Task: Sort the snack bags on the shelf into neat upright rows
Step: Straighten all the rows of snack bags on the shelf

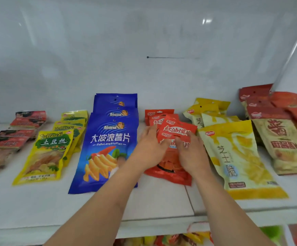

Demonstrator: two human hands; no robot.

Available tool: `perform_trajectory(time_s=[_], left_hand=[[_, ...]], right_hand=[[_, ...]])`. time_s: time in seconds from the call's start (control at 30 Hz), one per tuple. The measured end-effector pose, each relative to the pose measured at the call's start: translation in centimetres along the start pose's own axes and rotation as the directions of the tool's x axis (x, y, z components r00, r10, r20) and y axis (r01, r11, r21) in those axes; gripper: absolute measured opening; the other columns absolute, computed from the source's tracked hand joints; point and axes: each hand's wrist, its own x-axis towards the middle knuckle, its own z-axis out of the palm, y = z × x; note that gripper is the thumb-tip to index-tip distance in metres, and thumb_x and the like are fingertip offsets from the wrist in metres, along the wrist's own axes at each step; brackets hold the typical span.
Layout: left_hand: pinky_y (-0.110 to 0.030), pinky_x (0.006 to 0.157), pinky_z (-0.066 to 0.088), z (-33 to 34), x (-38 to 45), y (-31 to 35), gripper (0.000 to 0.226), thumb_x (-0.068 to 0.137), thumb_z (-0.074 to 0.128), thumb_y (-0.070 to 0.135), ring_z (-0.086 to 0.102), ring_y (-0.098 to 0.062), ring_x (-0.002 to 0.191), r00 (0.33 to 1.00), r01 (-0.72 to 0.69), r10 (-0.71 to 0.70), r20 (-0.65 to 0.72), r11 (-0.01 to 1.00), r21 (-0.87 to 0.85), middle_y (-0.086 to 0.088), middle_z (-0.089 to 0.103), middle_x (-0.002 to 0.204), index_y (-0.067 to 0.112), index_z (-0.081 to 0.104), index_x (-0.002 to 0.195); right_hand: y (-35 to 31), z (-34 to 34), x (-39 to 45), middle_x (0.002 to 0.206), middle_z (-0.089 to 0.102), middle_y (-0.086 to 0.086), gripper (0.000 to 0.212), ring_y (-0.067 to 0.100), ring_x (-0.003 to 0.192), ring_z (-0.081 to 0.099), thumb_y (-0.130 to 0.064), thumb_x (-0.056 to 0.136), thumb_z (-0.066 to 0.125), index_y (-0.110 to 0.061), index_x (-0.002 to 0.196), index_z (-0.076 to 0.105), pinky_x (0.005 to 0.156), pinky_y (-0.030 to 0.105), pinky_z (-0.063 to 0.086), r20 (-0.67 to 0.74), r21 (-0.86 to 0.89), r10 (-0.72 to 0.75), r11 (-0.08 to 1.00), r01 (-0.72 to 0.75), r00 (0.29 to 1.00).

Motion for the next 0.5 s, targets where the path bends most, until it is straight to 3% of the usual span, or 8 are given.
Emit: perform_trajectory(time_s=[0.17, 0.27, 0.4, 0.5], left_hand=[[-0.048, 0.116, 0.032, 3.7, 2.2, 0.3, 0.075, 0.088, 0.051, 0.053, 0.036, -0.032, 0.14, 0.973, 0.23, -0.23, -0.01, 0.972, 0.042, -0.012, 0.044, 0.148, 0.015, 0.034, 0.151], [-0.051, 0.112, 0.037, 4.5, 2.0, 0.3, 0.081, 0.077, 0.039, 0.059, 0.04, -0.031, 0.136, 0.97, 0.241, -0.238, -0.052, 0.968, 0.075, -0.007, 0.046, 0.145, 0.02, 0.036, 0.148], [-0.047, 0.11, 0.039, 4.4, 1.0, 0.9, 0.056, 0.096, 0.05, 0.039, 0.044, -0.031, 0.133, 0.972, 0.229, -0.222, -0.081, 0.969, 0.092, -0.01, 0.045, 0.142, 0.014, 0.037, 0.144], [-0.046, 0.11, 0.039, 4.1, 1.3, 0.8, 0.055, 0.098, 0.053, 0.037, 0.044, -0.032, 0.134, 0.966, 0.25, -0.242, -0.094, 0.964, 0.093, -0.011, 0.043, 0.143, 0.013, 0.036, 0.145]], right_hand=[[0.9, 0.5, 1.1, 0.143, 0.042, 0.015, 0.06, 0.036, 0.13, 0.044, -0.045, 0.097, 0.05, -0.013, 0.146, 0.037, 0.105, 0.044, 0.04, 0.037, 0.121, 0.04, 0.992, -0.044, 0.999], [1.0, 0.5, 1.8, 0.146, 0.04, 0.016, 0.06, 0.033, 0.132, 0.042, -0.042, 0.099, 0.048, -0.012, 0.149, 0.033, 0.104, 0.04, 0.038, 0.076, 0.178, 0.032, 0.983, -0.045, 0.997], [1.1, 0.6, 2.9, 0.146, 0.041, 0.015, 0.058, 0.032, 0.133, 0.041, -0.043, 0.099, 0.046, -0.013, 0.148, 0.034, 0.105, 0.041, 0.039, 0.114, 0.19, 0.005, 0.981, -0.027, 0.993], [1.3, 0.8, 3.9, 0.143, 0.044, 0.012, 0.055, 0.03, 0.13, 0.044, -0.042, 0.1, 0.045, -0.015, 0.146, 0.035, 0.103, 0.042, 0.042, 0.114, 0.187, -0.021, 0.982, -0.001, 0.993]])
